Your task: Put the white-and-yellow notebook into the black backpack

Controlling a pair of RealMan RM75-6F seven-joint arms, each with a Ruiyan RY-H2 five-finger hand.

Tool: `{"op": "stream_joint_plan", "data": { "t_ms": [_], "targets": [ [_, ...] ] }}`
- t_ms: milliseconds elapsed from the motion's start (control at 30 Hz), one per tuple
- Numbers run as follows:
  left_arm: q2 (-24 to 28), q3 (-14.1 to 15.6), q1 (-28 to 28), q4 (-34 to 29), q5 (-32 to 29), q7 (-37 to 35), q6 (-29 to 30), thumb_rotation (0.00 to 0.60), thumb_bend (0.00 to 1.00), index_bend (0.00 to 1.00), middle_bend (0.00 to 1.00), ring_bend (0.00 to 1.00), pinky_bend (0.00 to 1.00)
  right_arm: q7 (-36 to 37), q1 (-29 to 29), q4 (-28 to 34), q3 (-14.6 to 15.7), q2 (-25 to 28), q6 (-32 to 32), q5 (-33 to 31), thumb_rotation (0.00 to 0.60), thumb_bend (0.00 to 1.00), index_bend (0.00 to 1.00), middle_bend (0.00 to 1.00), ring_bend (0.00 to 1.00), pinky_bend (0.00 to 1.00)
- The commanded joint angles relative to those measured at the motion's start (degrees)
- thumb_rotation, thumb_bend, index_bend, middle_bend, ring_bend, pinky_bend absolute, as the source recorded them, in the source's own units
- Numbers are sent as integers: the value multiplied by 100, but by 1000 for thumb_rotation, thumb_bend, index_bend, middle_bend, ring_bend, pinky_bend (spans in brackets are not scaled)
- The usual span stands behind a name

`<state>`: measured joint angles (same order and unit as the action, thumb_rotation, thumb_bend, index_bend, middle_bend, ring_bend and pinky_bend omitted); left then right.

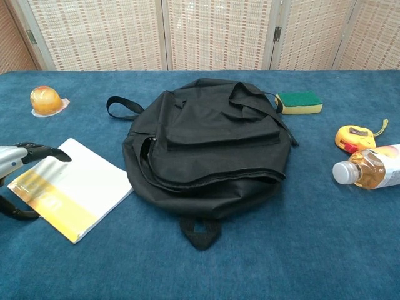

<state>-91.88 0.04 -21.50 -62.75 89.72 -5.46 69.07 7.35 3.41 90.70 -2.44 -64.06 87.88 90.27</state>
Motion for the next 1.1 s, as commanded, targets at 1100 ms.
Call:
{"op": "stream_joint_plan", "data": {
  "t_ms": [1100],
  "targets": [
    [-1535, -266, 67, 2128, 94, -1965, 1389, 600, 356, 564, 411, 301, 176, -4, -57, 9, 11, 10, 50, -9, 600, 96, 86, 129, 65, 96]
  ]
}}
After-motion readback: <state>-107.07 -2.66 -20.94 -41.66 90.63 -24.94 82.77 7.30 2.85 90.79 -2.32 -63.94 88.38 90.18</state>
